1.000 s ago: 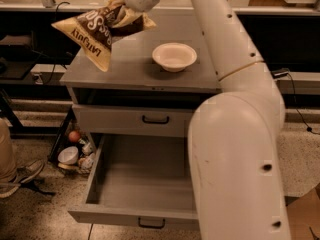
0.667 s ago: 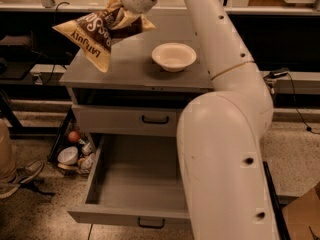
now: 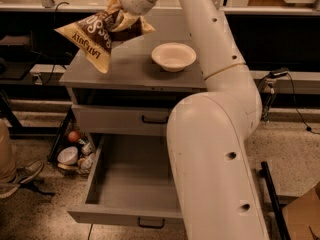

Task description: Pick brown chip bag from middle drawer and place on counter

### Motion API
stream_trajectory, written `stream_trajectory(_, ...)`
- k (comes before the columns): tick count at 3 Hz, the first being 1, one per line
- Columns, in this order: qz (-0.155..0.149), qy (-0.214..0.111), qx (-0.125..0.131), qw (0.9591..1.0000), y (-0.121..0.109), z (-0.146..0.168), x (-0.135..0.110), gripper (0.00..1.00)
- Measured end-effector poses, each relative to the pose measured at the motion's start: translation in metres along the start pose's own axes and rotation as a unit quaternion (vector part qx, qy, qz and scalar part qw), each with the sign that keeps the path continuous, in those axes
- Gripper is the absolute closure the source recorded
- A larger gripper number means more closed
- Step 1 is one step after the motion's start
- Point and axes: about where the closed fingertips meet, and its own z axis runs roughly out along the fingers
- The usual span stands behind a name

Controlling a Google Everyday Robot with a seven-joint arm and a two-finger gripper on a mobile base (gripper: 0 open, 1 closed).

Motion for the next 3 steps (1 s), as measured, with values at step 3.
stream_trajectory(3, 0.041, 0.004, 0.046, 0.9981, -0.005, -0.029, 0.029, 0.0)
